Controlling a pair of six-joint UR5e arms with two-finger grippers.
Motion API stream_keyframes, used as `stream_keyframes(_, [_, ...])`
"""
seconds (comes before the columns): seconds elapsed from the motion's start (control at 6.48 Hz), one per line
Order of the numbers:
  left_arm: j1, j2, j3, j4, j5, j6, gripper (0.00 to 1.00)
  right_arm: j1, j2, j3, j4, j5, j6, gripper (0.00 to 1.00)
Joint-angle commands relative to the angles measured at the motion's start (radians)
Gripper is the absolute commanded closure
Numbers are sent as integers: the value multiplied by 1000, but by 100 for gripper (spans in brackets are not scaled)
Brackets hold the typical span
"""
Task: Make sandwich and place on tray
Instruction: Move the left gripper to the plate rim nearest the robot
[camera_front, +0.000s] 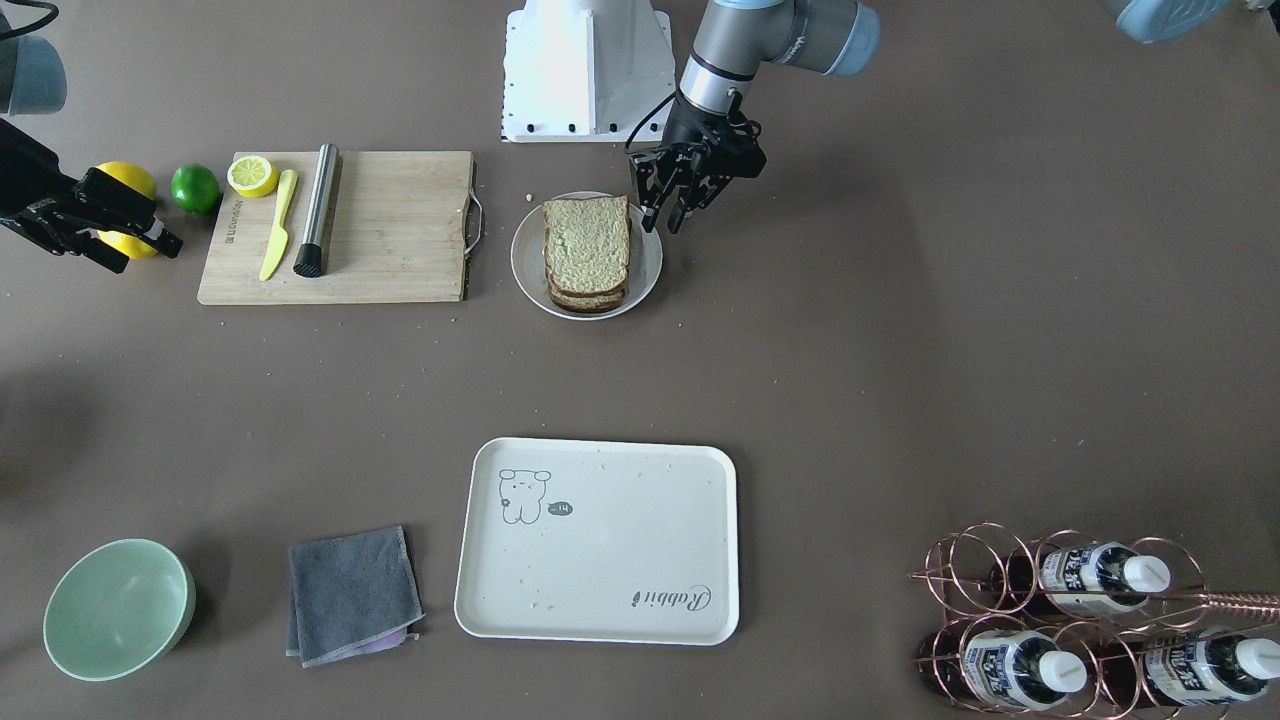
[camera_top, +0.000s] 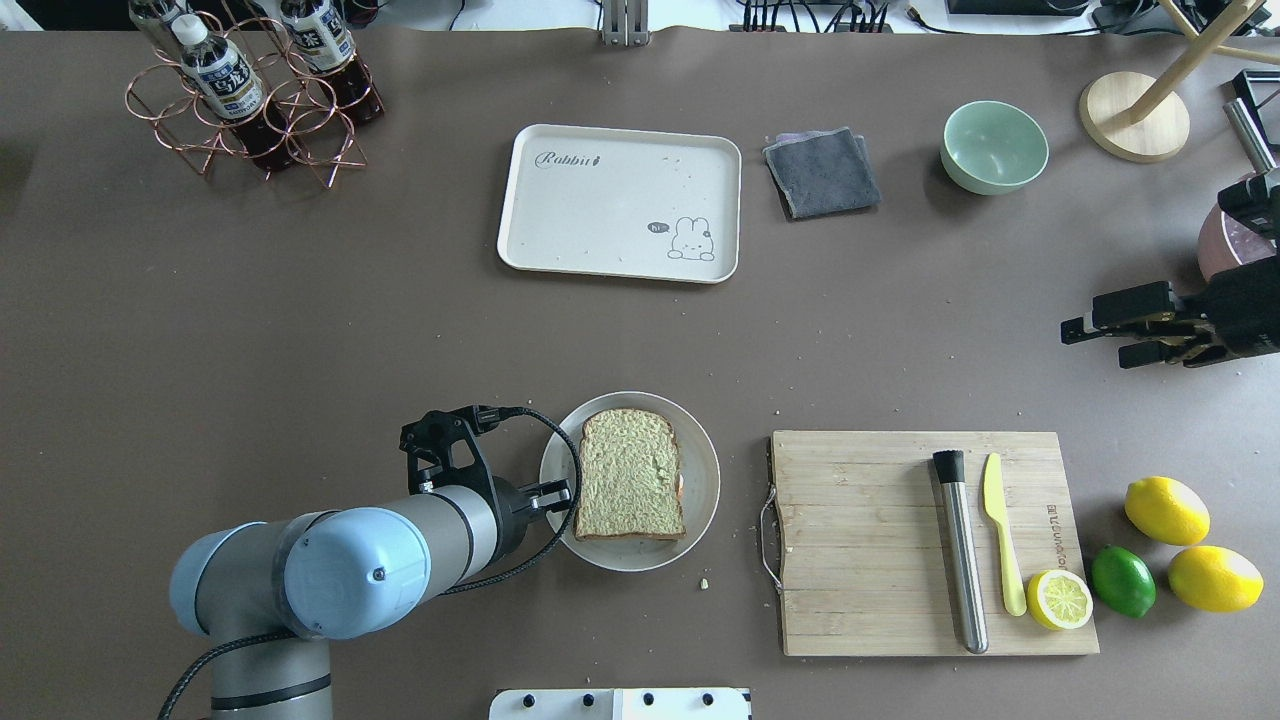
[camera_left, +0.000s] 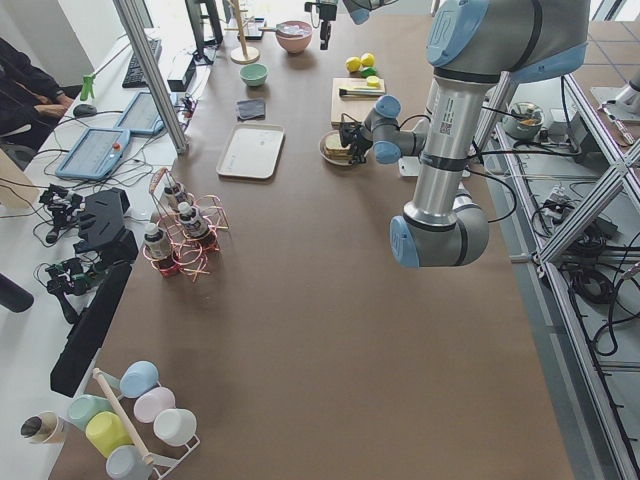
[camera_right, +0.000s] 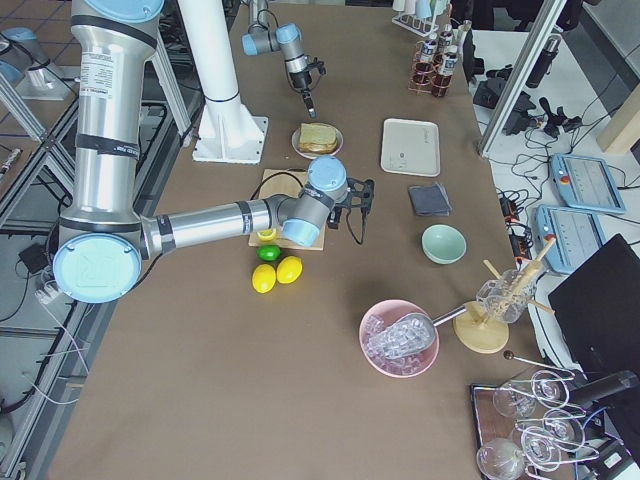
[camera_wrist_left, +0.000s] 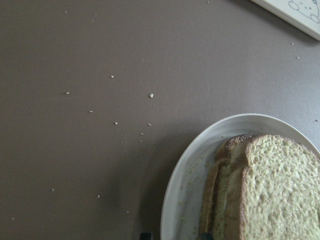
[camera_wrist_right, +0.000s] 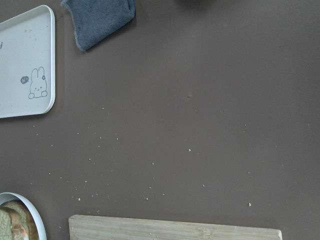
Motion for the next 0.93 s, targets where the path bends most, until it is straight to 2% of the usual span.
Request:
stream_keyframes(0.0, [-9, -10, 36, -7, -1, 6, 56, -1, 7, -3, -1, 0, 0, 0])
stream_keyframes(0.46, [-16, -11, 55, -12, -3, 7, 57, -1, 9, -2, -1, -2, 3, 0])
stream_keyframes(0.77, [-13, -14, 70, -31, -1, 1, 66, -1, 10, 0, -1, -2, 3, 0])
